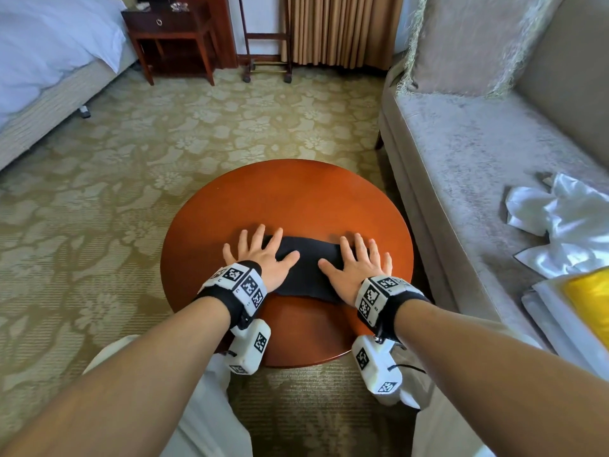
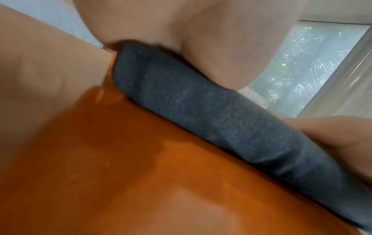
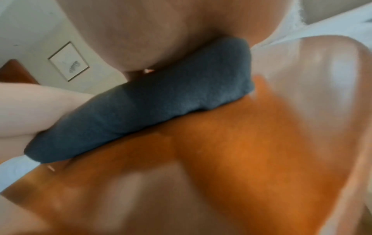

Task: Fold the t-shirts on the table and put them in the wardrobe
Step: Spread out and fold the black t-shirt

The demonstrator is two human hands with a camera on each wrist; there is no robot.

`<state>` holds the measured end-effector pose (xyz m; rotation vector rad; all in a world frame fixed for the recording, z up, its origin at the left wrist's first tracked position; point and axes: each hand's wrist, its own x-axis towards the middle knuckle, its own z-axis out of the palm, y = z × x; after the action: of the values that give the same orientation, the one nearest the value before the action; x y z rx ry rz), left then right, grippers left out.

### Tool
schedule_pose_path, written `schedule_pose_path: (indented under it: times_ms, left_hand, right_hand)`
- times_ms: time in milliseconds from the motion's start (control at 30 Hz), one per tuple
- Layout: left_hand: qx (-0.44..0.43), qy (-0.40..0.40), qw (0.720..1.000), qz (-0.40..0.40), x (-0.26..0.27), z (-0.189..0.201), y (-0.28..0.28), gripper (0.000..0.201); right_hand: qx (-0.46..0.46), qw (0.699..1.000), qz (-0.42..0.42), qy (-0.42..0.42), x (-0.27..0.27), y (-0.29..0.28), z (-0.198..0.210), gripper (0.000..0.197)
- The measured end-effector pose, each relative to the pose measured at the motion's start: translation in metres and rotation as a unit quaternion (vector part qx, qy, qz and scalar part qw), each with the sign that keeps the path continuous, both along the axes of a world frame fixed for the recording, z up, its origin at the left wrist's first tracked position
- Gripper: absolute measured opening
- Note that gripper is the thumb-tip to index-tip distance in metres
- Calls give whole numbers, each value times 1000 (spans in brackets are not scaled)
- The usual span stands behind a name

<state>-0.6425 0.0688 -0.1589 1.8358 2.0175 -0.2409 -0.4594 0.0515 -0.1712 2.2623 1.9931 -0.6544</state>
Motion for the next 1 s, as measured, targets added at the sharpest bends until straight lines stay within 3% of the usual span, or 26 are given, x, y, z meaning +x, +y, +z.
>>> schedule_pose_path:
  times_ms: [133, 233, 400, 500, 600, 700, 767, 833, 900, 1000]
  left_hand:
    - [2, -28, 999, 46, 2, 11, 1, 76]
    - [24, -39, 993, 105, 7, 21, -5, 93]
    - [21, -105, 977, 182, 24, 36, -17, 85]
    - [-10, -95, 976, 196, 36, 40, -24, 95]
    - [-30, -103, 974, 197, 45, 34, -29, 102]
    - [-55, -116, 974, 186, 53, 30, -35, 119]
    - [-73, -144, 970, 180, 60, 32, -41, 124]
    - [-78, -187, 962, 185, 69, 36, -47, 126]
    - [-73, -234, 952, 185, 80, 42, -51, 115]
    - [-47, -305, 936, 166, 106, 59, -53, 75]
  right_hand:
    - [17, 990, -130, 58, 3, -6, 5, 71]
    - [39, 975, -212, 53, 6, -11, 11, 80]
    - [-31, 932, -354, 78, 17, -20, 26, 94]
    - [-133, 953, -249, 106, 35, -31, 34, 69]
    - [-150, 958, -162, 186, 54, -50, 48, 49]
    - [-152, 948, -154, 233, 67, -71, 60, 41]
    - [-163, 937, -183, 251, 77, -79, 67, 17]
    - [-155, 924, -218, 273, 88, -86, 80, 17]
    - [-129, 920, -247, 276, 103, -95, 91, 20]
    - [-78, 871, -338, 348, 133, -108, 99, 24]
